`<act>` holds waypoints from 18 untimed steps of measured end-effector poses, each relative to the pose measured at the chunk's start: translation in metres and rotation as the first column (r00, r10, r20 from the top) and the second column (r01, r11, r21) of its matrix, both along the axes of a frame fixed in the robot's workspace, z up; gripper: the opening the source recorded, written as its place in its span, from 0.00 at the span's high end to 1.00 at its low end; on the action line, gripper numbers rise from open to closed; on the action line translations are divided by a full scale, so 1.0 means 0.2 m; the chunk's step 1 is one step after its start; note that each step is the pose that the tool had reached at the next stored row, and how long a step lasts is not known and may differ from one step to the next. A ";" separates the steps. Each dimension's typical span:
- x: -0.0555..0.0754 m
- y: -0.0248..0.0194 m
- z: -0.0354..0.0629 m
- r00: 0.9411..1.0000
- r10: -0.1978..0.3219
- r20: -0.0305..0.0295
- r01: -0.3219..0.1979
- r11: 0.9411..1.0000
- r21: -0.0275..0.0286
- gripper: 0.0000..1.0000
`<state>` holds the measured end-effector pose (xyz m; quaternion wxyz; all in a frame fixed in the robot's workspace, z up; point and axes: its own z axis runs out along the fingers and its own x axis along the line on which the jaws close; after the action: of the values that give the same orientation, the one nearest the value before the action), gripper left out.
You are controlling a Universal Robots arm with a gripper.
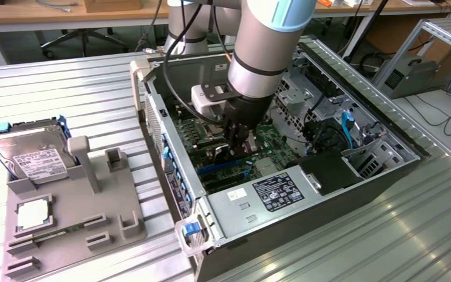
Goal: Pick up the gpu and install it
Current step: 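Insert the gpu into the slot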
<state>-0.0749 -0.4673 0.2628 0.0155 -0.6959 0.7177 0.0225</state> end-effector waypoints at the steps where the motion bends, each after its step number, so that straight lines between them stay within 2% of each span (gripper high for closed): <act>1: 0.00 0.000 0.000 1.000 0.000 0.000 0.000 1.000 -0.001 0.73; 8: 0.00 0.002 -0.007 1.000 -0.002 0.000 0.002 1.000 -0.011 0.73; 18: 0.00 0.006 -0.015 1.000 -0.004 0.000 0.004 1.000 -0.010 0.73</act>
<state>-0.0756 -0.4661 0.2597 0.0119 -0.6946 0.7190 0.0187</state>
